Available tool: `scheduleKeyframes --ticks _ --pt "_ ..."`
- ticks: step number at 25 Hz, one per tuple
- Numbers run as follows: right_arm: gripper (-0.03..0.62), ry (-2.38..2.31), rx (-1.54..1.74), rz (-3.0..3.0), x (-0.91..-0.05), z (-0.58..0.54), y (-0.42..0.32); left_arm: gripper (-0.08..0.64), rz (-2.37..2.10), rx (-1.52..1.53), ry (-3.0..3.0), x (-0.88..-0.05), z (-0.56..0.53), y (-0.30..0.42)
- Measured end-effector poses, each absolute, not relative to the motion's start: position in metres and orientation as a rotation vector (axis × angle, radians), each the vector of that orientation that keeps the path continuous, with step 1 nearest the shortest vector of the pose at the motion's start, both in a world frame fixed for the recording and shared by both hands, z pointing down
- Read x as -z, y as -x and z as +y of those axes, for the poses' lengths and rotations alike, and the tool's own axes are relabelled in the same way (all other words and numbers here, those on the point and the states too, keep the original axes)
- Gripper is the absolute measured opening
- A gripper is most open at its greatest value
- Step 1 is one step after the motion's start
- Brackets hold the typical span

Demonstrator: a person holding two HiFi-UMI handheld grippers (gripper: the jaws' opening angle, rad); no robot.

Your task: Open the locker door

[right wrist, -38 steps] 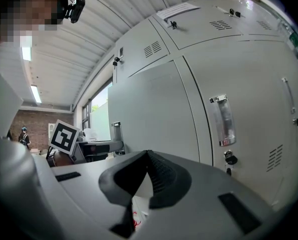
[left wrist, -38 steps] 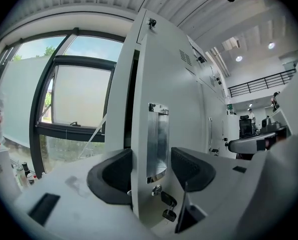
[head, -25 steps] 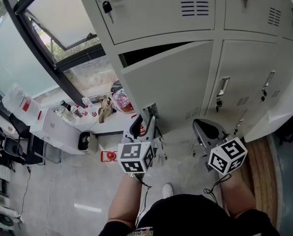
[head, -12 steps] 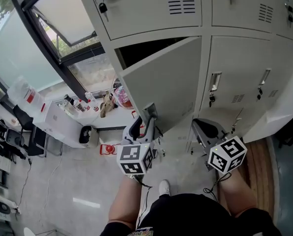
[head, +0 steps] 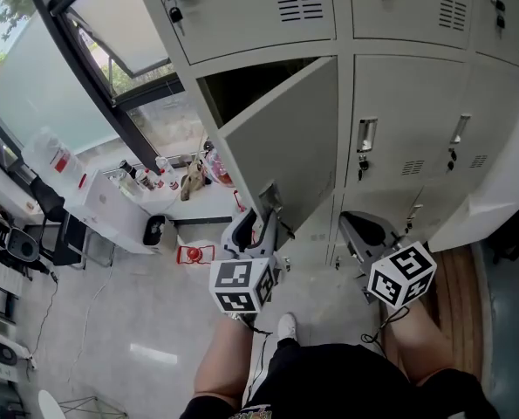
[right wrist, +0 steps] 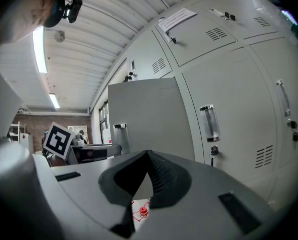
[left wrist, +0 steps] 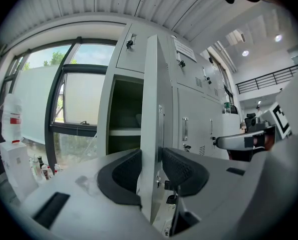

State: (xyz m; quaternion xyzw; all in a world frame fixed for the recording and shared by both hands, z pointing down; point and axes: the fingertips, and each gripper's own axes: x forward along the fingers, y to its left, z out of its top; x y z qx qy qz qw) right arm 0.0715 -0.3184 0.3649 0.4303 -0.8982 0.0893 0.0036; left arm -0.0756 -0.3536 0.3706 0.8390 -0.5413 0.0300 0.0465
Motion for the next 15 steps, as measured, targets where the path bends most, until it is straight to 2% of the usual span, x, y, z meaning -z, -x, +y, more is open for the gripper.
scheduleKeyframes --ticks 15 --pt "0.054 -1.35 -0.296 -2.826 -0.367 -0.274 -0.106 0.098 -1.582 -0.115 -2.615 -0.371 -0.303 0.015"
